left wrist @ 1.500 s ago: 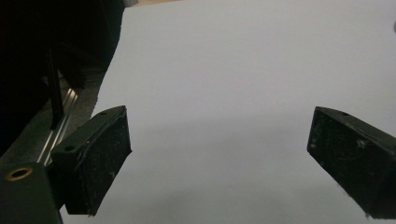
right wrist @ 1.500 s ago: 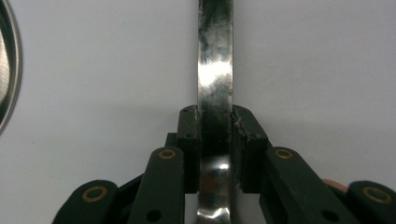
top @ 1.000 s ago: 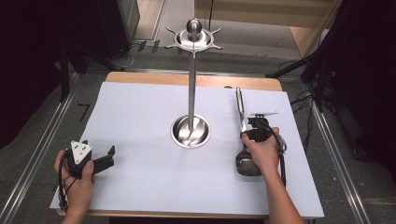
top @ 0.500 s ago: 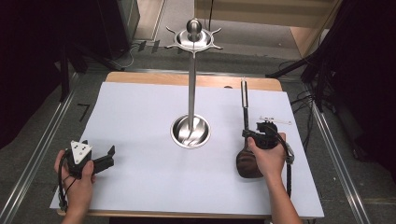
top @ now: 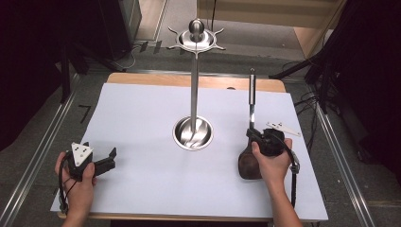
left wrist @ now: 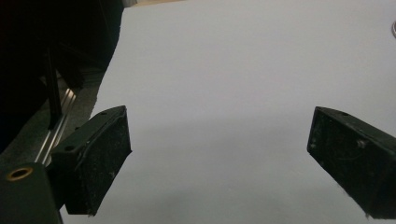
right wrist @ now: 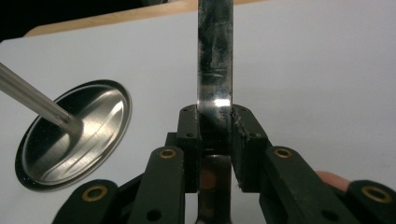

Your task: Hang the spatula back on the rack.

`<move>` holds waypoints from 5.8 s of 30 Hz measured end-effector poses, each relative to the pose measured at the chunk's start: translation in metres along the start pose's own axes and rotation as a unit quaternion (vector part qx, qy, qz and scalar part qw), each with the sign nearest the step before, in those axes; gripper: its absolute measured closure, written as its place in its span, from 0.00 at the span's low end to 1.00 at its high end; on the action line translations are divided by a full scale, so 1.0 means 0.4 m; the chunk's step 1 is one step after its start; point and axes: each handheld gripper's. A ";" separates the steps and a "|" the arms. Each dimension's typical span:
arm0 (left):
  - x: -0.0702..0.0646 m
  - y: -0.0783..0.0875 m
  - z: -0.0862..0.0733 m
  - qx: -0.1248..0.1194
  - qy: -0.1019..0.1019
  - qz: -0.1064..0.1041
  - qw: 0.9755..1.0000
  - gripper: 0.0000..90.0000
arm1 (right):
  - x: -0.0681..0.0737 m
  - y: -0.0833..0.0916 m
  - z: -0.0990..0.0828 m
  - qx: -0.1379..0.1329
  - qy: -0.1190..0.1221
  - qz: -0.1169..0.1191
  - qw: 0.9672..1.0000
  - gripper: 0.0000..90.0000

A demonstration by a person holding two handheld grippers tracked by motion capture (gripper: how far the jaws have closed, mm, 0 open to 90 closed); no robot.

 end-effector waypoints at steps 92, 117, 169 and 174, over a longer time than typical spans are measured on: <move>0.000 -0.001 0.000 0.003 0.002 -0.002 1.000 0.07 | 0.177 0.210 0.030 -0.185 0.100 0.171 0.963 0.85; 0.000 -0.001 0.000 0.003 0.001 -0.002 1.000 0.07 | 0.213 0.233 0.047 -0.201 0.106 0.198 0.954 0.85; -0.001 0.000 0.000 0.003 -0.002 -0.001 1.000 0.07 | 0.218 0.188 0.046 -0.190 0.107 0.204 0.954 0.85; -0.001 -0.001 0.000 0.003 -0.002 0.000 1.000 0.07 | 0.218 0.169 0.050 -0.187 0.115 0.204 0.954 0.85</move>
Point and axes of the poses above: each handheld gripper's, and its own axes: y roughly backward along the jaws, z roughly out of its top, x roughly to its left, and after that the axes turned 11 degrees about -x, right-handed
